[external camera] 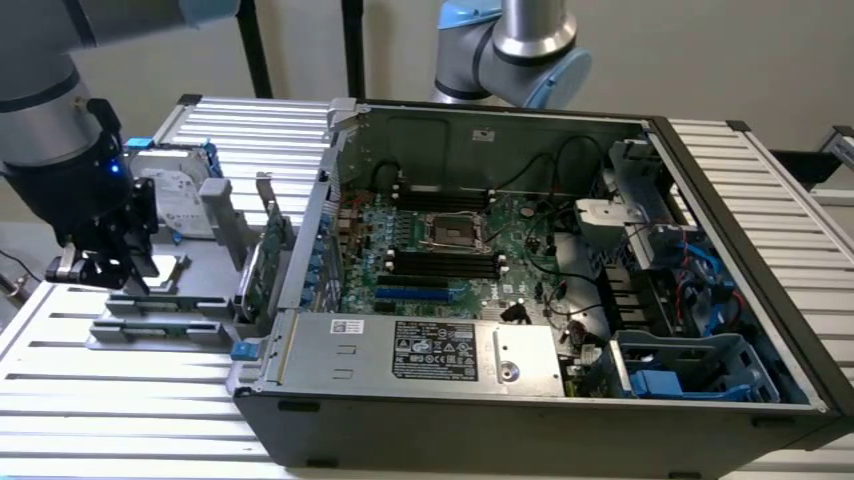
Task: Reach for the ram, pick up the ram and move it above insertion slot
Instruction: 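Pick up the ram and move it above insertion slot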
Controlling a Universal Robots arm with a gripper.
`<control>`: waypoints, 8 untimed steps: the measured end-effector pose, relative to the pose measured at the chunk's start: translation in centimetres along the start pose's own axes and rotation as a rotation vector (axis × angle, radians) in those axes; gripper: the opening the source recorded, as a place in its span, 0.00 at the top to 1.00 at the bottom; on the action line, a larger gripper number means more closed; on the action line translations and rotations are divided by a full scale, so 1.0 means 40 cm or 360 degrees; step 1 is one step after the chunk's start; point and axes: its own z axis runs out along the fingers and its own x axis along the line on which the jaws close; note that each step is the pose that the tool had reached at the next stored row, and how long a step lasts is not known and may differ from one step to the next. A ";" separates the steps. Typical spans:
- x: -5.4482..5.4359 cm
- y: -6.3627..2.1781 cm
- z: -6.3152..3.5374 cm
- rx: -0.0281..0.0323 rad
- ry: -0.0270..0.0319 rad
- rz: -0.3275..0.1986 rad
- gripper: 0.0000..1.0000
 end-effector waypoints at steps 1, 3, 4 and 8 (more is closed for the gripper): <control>0.002 0.000 0.004 -0.00001 0.00002 0.0000 0.69; 0.006 -0.001 0.014 0.00002 -0.00001 0.0000 0.69; 0.008 -0.001 0.018 0.00000 0.00000 0.0000 0.69; 0.014 -0.002 0.037 0.00001 -0.00001 0.0000 0.69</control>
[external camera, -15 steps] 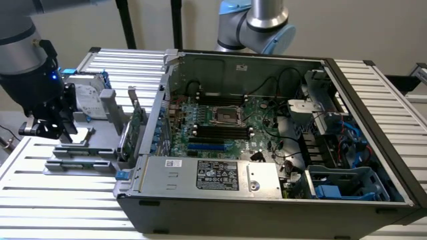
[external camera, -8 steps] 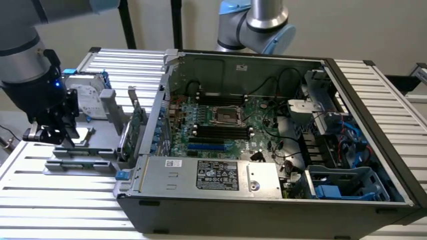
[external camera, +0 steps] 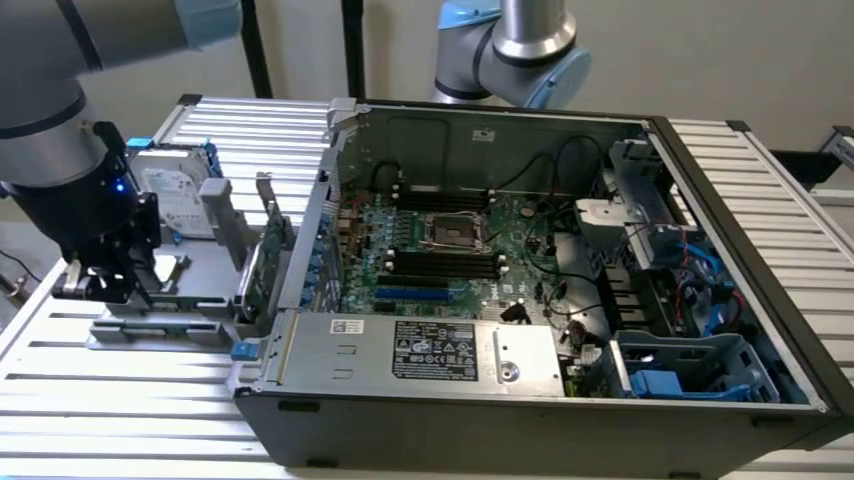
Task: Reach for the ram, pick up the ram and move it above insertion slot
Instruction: 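Pick up the ram and move it above insertion slot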
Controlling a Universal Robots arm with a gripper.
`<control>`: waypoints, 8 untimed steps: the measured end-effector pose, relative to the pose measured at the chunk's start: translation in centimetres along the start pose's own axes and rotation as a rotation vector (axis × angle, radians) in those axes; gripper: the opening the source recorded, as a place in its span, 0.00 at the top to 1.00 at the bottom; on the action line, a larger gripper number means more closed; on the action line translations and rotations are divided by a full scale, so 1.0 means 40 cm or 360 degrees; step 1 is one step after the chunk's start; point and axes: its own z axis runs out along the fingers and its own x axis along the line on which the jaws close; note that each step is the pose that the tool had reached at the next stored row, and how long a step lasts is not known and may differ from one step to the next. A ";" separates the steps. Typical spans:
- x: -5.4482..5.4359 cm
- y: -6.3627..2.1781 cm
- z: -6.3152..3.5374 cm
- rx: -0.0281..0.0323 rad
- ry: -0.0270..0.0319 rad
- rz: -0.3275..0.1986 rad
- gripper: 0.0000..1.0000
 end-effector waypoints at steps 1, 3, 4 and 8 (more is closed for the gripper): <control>0.002 0.000 0.004 0.00000 0.00001 0.0000 0.69; 0.005 0.000 0.013 -0.00001 0.00001 0.0000 0.69; 0.007 -0.001 0.018 -0.00001 0.00000 0.0000 0.69; 0.011 -0.001 0.036 0.00000 0.00000 0.0000 0.69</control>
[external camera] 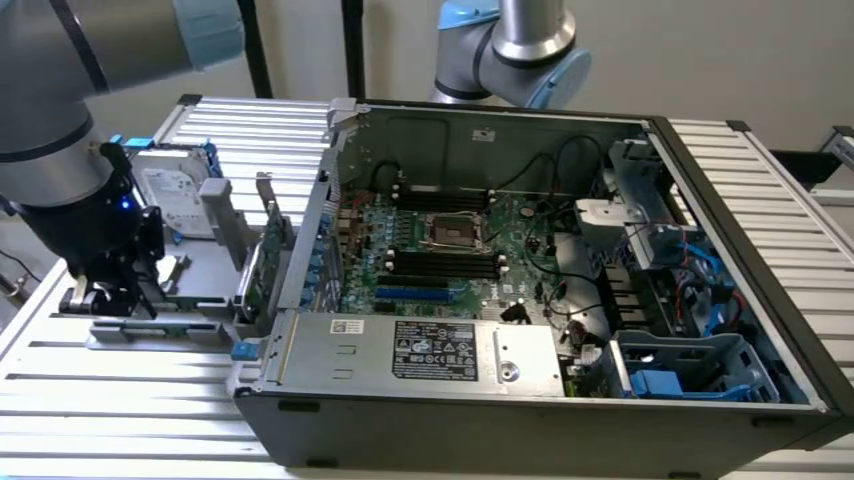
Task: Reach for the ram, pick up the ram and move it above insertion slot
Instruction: 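Pick up the ram and move it above insertion slot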
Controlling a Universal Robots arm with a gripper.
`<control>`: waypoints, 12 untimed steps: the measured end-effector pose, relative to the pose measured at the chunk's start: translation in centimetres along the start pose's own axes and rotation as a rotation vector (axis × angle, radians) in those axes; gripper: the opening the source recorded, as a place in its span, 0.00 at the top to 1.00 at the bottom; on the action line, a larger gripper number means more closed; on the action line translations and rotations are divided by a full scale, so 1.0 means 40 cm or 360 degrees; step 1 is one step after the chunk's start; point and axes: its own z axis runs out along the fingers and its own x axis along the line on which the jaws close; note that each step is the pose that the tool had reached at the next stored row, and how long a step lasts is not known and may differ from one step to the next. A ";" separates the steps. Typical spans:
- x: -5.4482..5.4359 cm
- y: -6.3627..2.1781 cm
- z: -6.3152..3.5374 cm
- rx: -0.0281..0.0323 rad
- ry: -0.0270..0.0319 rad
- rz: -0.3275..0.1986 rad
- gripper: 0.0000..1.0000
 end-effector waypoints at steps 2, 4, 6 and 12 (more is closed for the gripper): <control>0.001 0.000 0.009 0.00000 0.00000 0.0000 0.69; 0.002 0.000 0.018 0.00002 -0.00001 0.0000 0.69; 0.002 -0.001 0.027 -0.00001 -0.00003 0.0000 0.69; 0.002 -0.001 0.048 0.00000 -0.00009 0.0000 0.69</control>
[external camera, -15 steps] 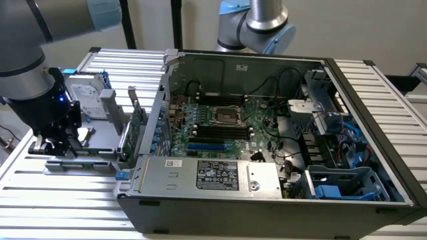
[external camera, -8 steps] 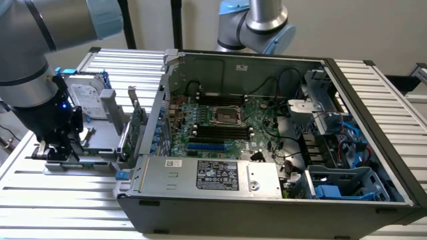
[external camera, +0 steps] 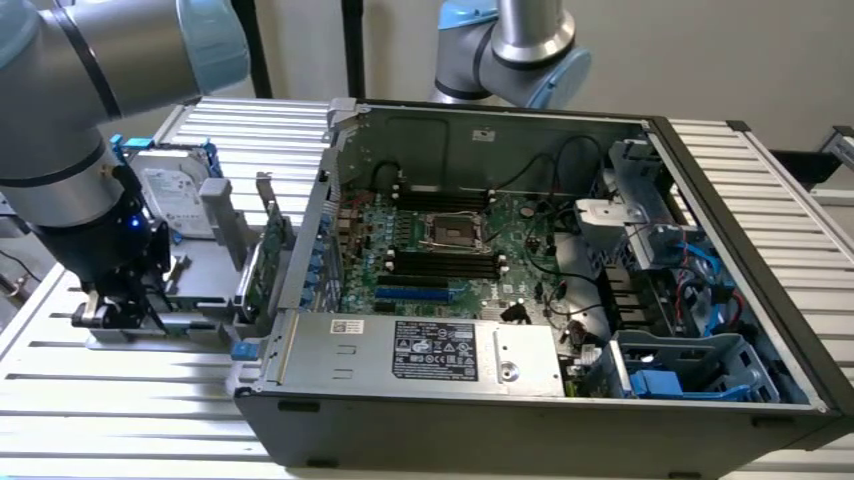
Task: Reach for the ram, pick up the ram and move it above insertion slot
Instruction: 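Pick up the ram and move it above insertion slot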
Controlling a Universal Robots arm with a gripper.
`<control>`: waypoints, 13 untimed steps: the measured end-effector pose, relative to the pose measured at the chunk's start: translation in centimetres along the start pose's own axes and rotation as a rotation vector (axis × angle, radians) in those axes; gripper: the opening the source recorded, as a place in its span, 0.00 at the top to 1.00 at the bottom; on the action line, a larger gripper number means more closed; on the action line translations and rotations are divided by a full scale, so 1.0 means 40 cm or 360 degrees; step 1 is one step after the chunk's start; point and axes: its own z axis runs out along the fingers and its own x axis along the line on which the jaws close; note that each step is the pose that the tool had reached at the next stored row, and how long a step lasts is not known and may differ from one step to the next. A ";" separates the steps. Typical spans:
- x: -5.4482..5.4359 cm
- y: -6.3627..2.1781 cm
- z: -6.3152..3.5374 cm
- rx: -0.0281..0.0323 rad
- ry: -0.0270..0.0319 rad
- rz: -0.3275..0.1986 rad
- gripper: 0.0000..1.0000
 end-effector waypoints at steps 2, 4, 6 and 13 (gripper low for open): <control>0.000 0.000 0.005 -0.00001 -0.00006 0.0000 0.69; 0.000 0.000 0.011 -0.00001 -0.00019 0.0000 0.69; 0.000 0.000 0.015 -0.00004 -0.00040 0.0000 0.69; 0.000 -0.001 0.028 -0.00004 -0.00131 0.0000 0.69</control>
